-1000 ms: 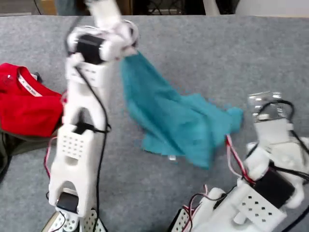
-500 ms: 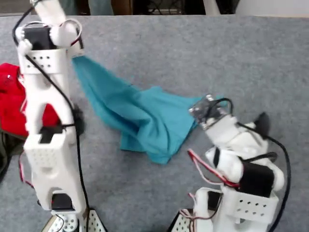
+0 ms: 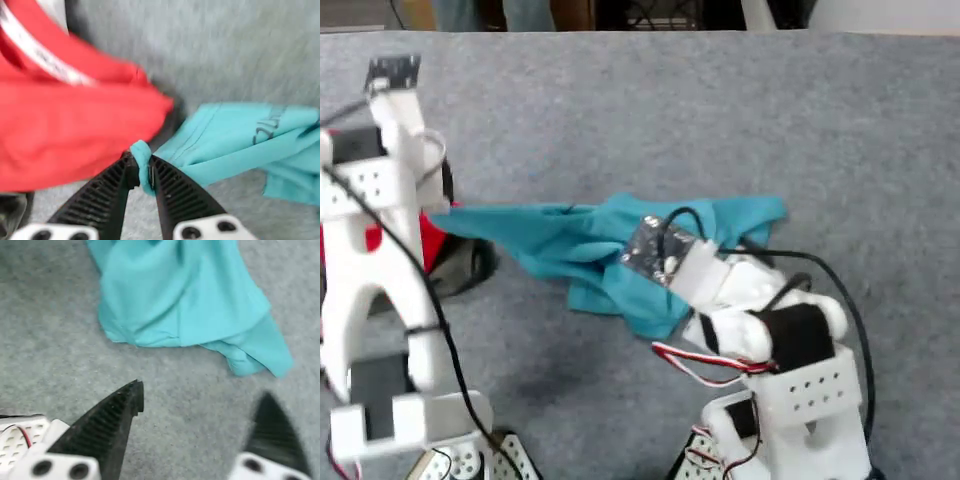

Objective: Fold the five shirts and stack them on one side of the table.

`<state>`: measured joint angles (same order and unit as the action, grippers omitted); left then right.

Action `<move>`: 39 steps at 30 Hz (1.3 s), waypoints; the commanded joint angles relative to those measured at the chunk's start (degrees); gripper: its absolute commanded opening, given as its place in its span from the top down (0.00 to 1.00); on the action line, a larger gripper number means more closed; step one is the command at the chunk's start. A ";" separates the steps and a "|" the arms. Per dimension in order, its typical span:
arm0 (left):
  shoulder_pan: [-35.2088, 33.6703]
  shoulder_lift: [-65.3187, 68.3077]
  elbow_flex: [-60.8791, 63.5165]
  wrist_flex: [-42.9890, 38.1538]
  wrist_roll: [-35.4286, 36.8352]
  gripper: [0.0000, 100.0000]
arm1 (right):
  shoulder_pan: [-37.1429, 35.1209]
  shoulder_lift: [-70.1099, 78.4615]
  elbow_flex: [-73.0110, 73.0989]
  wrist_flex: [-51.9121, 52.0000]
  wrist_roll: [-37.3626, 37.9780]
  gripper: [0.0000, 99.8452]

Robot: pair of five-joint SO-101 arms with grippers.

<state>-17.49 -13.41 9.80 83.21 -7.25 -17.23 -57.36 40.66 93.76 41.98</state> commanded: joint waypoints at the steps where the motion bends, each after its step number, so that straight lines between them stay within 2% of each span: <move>1: -1.63 -15.82 19.12 -7.30 -1.76 0.97 | -0.97 2.33 -1.45 -3.25 -1.41 0.89; 3: -2.07 -24.09 25.63 -9.41 -1.85 0.97 | -0.09 3.74 -1.71 -6.33 -2.55 0.94; 7: -2.33 -36.04 33.63 -10.99 -3.43 0.97 | 4.31 7.52 -3.47 -14.59 -4.75 0.96; 11: -4.79 -39.30 38.02 -10.55 -4.48 0.97 | 9.32 15.08 -10.42 -17.58 -13.10 0.96; 15: -11.47 -39.82 39.78 -10.64 -4.84 0.97 | 11.08 25.19 -17.98 -15.91 -15.21 0.96; 21: -21.93 -39.82 41.01 -10.73 -15.12 0.97 | 11.69 40.31 -28.44 -16.88 -18.64 0.96; 25: -25.54 -39.82 43.74 -10.81 -20.13 0.97 | 11.69 53.58 -34.77 -19.52 -19.08 0.96; 27: -27.30 -39.82 44.70 -10.90 -21.01 0.97 | 11.43 61.32 -38.20 -20.04 -19.08 0.95; 33: -30.29 -39.82 45.05 -10.64 -21.01 0.97 | 9.32 81.98 -51.65 -16.44 -21.36 0.83; 39: -29.85 -39.82 47.69 -10.99 -21.01 0.97 | 5.27 93.49 -66.51 -8.62 -21.54 0.83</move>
<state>-47.03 -52.26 57.36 73.10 -27.56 -9.67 33.71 -17.71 81.80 20.97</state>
